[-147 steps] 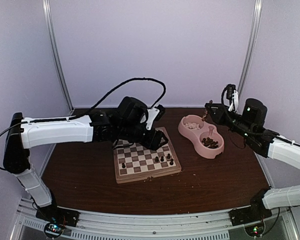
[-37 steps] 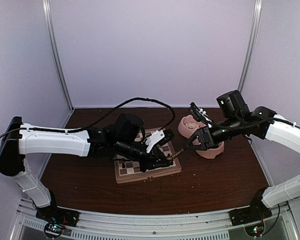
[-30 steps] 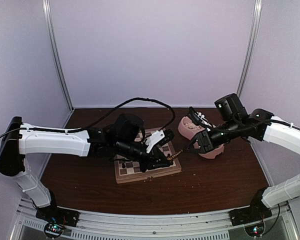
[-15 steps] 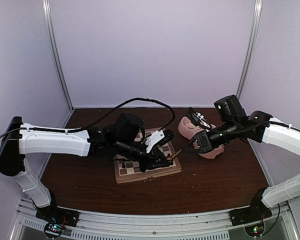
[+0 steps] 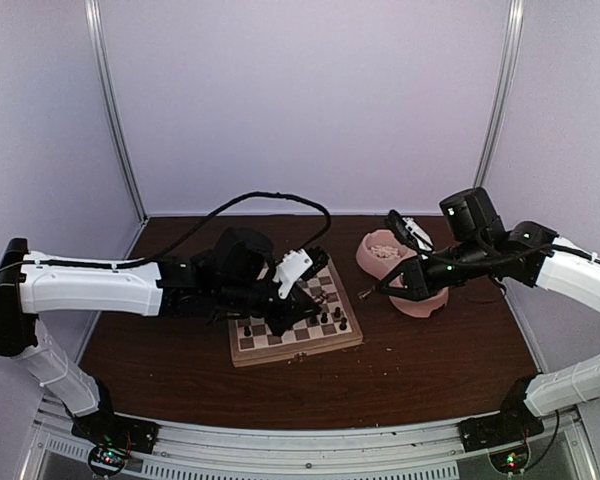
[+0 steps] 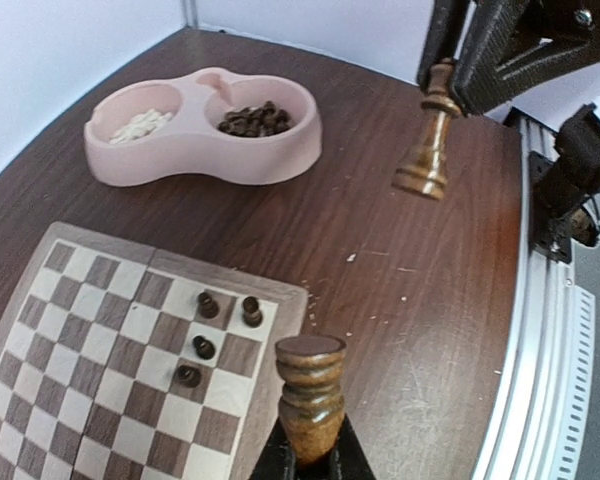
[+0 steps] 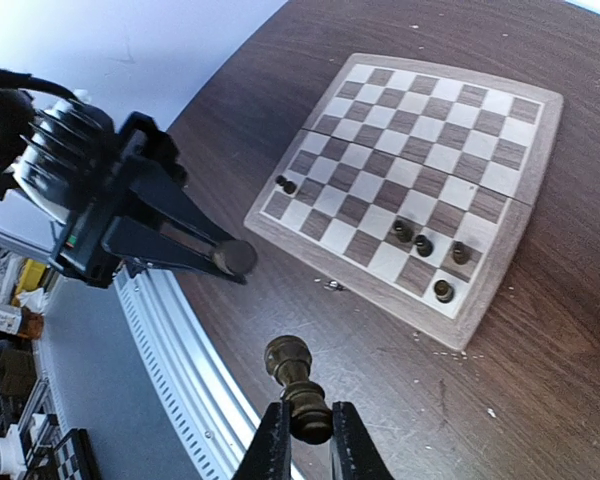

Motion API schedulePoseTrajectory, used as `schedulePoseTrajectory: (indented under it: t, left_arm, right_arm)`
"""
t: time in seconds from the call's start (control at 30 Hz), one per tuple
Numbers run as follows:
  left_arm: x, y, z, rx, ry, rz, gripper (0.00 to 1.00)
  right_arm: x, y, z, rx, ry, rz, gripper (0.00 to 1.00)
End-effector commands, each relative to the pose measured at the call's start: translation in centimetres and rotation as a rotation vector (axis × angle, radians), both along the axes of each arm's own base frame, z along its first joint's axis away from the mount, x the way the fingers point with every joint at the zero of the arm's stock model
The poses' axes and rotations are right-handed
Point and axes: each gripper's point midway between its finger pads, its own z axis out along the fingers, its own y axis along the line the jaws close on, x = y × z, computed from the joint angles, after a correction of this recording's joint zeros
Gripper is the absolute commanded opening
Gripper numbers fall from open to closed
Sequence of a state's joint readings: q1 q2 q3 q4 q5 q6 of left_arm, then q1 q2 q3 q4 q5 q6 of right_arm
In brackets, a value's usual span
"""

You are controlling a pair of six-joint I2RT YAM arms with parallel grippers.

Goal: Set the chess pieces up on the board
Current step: Adjust the chess pile, then place the queen on the chessboard.

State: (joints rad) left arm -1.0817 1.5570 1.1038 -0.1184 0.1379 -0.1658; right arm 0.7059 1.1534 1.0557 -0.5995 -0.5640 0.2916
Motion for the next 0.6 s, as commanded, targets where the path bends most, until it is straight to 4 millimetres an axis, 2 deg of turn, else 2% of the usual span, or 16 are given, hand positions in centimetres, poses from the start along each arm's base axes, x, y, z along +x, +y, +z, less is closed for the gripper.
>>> schedulePoseTrajectory:
  t: [0.0, 0.13, 0.3, 0.57]
  left_arm:
    - [3.1, 4.0, 0.8, 0.019, -0.046, 0.243, 0.0]
    - [4.3, 7.6, 0.8, 0.011, -0.018, 0.364, 0.0]
    - [6.7, 13.7, 0.6, 0.049, 0.079, 0.594, 0.0]
    - [6.7, 18.5, 0.4, 0.052, 0.125, 0.705, 0.0]
  right_arm:
    - [1.9, -2.1, -0.5, -0.135, -0.101, -0.091, 0.0]
    - [2.0, -1.1, -0.4, -0.173, -0.163, -0.08, 0.0]
    - [1.8, 2.6, -0.6, -0.214, -0.213, -0.004, 0.0]
    - [1.7, 8.9, -2.6, -0.317, -0.294, 0.144, 0.0]
